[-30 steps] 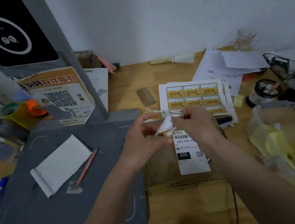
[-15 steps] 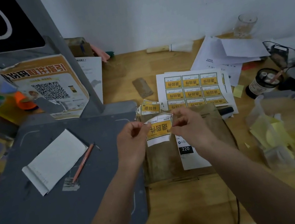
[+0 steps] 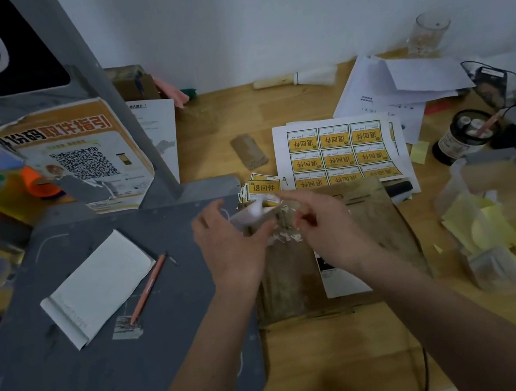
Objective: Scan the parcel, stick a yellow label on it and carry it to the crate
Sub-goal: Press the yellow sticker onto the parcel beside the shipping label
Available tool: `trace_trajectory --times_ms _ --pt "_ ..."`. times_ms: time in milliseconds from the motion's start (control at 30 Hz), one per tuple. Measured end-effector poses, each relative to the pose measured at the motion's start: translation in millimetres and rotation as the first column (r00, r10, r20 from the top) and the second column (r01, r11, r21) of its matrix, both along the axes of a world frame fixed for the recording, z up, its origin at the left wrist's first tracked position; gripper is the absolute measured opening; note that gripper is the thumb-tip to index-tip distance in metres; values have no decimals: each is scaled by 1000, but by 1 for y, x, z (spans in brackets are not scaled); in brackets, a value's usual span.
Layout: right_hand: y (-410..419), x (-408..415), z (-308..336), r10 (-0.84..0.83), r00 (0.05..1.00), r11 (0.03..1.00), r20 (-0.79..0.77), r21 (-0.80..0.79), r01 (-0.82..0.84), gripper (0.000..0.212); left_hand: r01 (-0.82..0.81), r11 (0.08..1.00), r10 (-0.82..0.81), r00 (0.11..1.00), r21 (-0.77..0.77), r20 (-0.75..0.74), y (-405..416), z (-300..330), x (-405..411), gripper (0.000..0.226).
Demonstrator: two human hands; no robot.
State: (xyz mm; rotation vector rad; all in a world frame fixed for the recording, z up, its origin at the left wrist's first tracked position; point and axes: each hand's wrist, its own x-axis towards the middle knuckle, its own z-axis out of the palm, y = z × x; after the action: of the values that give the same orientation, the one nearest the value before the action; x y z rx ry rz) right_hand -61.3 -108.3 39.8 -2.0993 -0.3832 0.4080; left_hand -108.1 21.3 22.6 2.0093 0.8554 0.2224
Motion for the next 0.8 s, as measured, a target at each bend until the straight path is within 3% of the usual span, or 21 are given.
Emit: trace_trajectory --times_ms 67,200,300,467,633,733,800 --pt "2 1 5 81 986 995 143 -65 -72 44 2 996 -6 999 89 45 0 7 2 89" --pt "3 5 11 64 964 991 257 -127 -32 33 163 962 -191 975 218 115 2 22 6 74" --pt "0 7 14 73 925 986 374 -166 -11 27 289 937 -316 941 196 124 3 32 7 61" --pt "0 5 23 227 762 956 606 -290 -54 20 354 918 -375 921 176 102 -8 49 10 51" --pt "-4 2 35 318 691 913 649 -406 -39 8 413 903 -422 905 115 63 -15 51 9 50" --pt "-7 2 34 365 667 898 650 -435 -68 15 420 906 -422 906 50 29 -15 50 9 46" --pt "-8 -4 37 331 686 928 648 -357 -110 39 381 923 -383 924 51 13 -13 49 10 37"
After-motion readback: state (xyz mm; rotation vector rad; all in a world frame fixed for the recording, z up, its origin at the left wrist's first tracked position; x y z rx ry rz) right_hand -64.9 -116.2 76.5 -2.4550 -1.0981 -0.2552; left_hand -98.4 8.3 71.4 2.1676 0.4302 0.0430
